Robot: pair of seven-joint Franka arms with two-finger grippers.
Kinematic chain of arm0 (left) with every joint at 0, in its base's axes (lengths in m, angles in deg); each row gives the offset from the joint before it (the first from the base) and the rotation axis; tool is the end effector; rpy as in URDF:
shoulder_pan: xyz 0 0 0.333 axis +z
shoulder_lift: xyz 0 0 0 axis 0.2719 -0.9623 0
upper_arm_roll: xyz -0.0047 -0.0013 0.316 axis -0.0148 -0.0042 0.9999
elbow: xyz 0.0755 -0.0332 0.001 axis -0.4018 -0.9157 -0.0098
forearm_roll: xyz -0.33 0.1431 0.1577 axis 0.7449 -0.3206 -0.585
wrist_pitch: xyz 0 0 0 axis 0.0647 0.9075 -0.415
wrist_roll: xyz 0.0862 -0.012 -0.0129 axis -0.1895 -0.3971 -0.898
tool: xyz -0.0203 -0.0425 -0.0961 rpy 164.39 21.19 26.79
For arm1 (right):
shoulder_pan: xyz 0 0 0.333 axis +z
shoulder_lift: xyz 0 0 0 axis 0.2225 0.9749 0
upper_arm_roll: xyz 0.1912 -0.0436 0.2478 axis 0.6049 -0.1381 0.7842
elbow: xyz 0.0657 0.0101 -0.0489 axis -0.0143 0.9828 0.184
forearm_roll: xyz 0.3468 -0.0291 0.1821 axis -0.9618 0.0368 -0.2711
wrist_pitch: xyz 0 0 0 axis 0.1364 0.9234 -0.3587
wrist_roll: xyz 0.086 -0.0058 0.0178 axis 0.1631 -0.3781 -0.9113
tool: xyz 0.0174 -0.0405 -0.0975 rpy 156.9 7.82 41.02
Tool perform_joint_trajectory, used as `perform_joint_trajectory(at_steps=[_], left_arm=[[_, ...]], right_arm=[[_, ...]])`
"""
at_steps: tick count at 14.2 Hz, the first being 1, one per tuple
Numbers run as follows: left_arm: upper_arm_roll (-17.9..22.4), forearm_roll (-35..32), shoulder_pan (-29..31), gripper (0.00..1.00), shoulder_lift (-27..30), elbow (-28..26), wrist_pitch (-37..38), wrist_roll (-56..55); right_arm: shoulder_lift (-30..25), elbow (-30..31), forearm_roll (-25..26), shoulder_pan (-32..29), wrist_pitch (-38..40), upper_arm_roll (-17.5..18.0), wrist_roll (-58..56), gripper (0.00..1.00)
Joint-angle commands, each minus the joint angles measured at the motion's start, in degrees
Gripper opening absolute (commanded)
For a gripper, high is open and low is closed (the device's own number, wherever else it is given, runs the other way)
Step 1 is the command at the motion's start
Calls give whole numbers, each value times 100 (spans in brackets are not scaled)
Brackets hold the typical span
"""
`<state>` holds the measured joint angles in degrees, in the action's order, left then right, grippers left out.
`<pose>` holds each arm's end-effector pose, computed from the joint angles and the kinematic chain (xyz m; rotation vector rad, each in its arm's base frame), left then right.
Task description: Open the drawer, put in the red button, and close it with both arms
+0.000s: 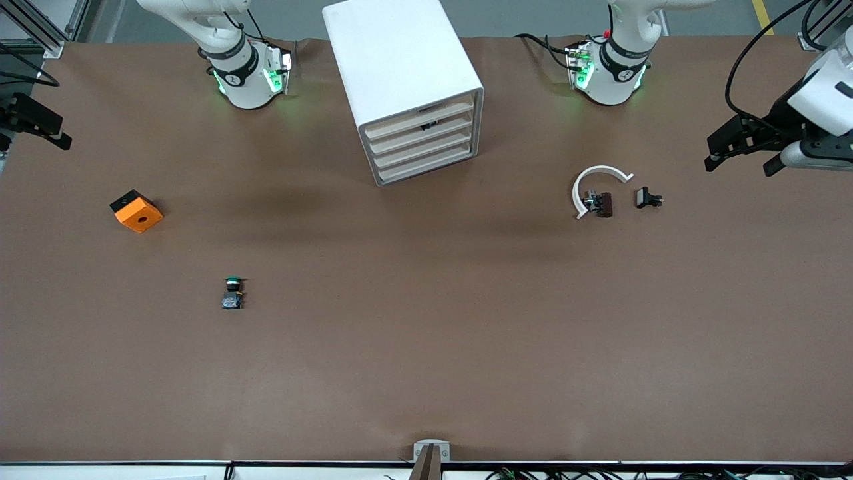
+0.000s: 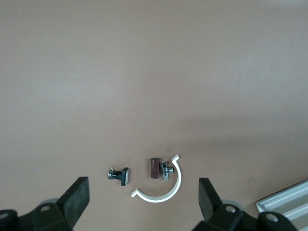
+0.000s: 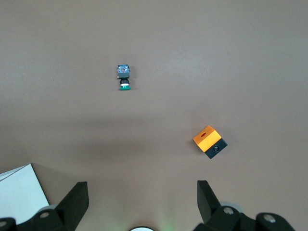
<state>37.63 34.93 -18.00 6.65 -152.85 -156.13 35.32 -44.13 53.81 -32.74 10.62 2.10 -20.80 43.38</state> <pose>0.5220 -0.0440 0.6288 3.0780 -0.0885 0.1332 0.5081 -0.0537 0.6625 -3.1356 0.0127 0.0386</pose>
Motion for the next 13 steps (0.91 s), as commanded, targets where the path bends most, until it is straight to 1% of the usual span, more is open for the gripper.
perform_joint_trajectory(at_steps=[1, 4, 13], left_arm=[[-18, -117, -15, 100, -146, 292, 136, -284], [-18, -135, 3, 100, -480, 652, 162, -215], [34, -135, 47, 100, -498, 688, 382, -250]], right_arm=[[-134, 121, 36, 4, -50, 3, 48, 100], [-134, 112, 36, 22, -41, 20, 354, 100], [-134, 112, 54, 66, -50, 20, 373, 100]])
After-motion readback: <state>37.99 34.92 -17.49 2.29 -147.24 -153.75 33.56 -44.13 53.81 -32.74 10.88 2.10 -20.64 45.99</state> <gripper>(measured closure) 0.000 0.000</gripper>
